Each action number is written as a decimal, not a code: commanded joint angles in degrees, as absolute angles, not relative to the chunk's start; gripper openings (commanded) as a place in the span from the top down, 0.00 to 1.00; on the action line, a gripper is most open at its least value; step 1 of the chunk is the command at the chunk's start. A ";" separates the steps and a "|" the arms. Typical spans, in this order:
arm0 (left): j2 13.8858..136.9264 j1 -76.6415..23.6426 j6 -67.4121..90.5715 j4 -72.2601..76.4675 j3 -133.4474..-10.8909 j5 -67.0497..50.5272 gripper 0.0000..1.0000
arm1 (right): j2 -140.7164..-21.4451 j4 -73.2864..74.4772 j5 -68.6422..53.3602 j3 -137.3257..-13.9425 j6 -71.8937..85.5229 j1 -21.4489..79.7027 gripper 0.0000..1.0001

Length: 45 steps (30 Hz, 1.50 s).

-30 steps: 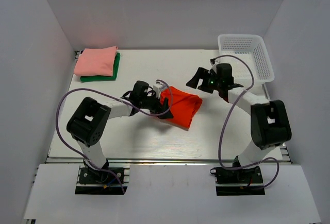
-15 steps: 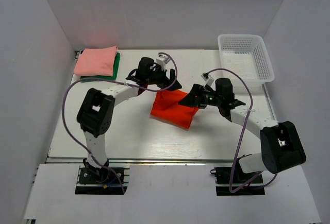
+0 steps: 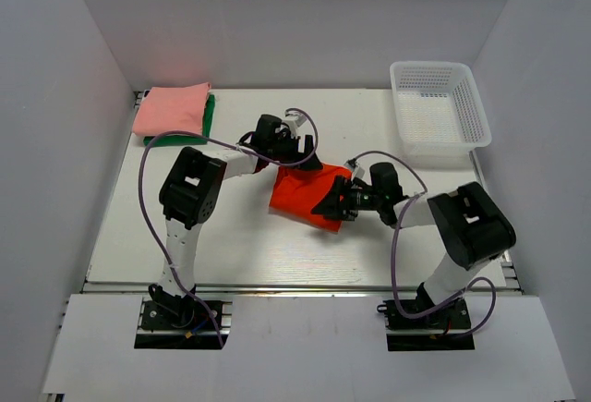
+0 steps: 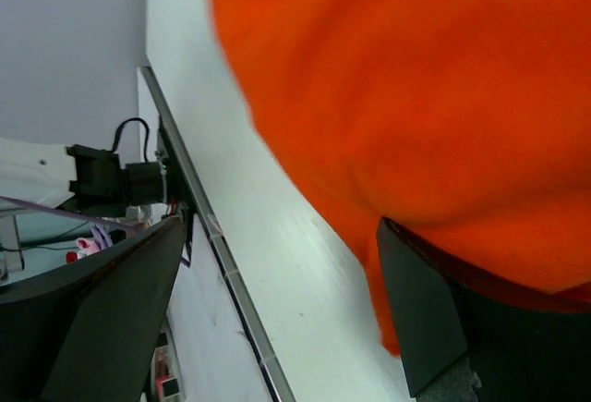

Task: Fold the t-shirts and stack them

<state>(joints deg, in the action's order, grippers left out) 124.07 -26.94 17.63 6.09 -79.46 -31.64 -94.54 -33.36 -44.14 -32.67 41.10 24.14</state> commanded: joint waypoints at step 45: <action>108.44 -27.59 5.10 -12.83 -66.79 -17.85 0.00 | -55.02 3.16 -19.07 -30.94 25.75 23.91 0.10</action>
<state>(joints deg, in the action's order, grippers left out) 106.34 -26.65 5.96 -13.32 -64.42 -17.06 -55.94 3.03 -20.51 -31.73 26.48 24.08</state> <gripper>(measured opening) 0.997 0.905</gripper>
